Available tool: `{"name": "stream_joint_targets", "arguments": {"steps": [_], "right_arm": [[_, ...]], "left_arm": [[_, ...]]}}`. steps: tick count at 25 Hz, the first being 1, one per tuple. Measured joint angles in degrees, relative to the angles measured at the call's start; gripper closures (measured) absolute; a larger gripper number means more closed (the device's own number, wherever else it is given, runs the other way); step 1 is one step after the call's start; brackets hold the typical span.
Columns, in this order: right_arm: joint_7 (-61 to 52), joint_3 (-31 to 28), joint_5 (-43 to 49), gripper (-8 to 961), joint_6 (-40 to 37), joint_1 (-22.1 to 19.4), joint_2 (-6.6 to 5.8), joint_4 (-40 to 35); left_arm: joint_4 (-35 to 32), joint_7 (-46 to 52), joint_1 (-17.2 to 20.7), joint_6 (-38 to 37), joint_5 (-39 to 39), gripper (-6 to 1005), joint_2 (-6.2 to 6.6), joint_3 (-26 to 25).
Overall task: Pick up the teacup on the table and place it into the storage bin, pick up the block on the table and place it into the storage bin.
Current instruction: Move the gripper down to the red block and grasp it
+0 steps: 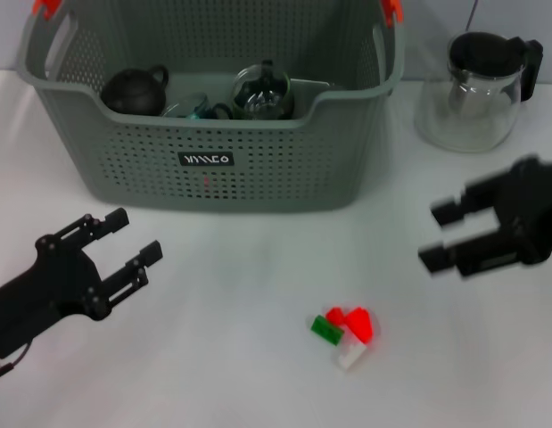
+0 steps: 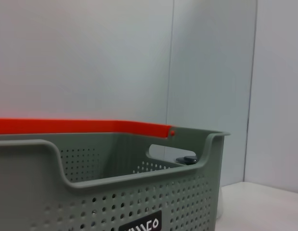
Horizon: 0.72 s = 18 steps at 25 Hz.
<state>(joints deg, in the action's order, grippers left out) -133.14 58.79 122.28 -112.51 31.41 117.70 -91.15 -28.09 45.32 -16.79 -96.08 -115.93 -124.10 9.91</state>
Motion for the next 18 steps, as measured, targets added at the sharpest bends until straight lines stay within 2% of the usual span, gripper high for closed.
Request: {"name": "stream_joint_targets", "arguments": {"steps": [4,6,11,18], "right_arm": [[-5.6,6.6,15.5,278,0.5,5.2,2.08,2.3],[-6.4,10.9,19.5,279,2.4,7.0,2.78,5.1],[-7.9,21.6,21.2,281,10.9,9.8,2.63,12.9],[-9.8,29.1,21.0,283,18.3,14.3,3.03,22.5]], "left_arm": [[0.1,-0.1,-0.2,0.0,0.0,370,0.00,0.0],[0.1,-0.2,-0.2,0.2,0.0,370,-0.01,0.0],[0.1,-0.3,0.1,0.5,0.0,369,-0.10,0.0],[0.2,-0.3,0.2,0.9,0.0,370,-0.09,0.0]]}}
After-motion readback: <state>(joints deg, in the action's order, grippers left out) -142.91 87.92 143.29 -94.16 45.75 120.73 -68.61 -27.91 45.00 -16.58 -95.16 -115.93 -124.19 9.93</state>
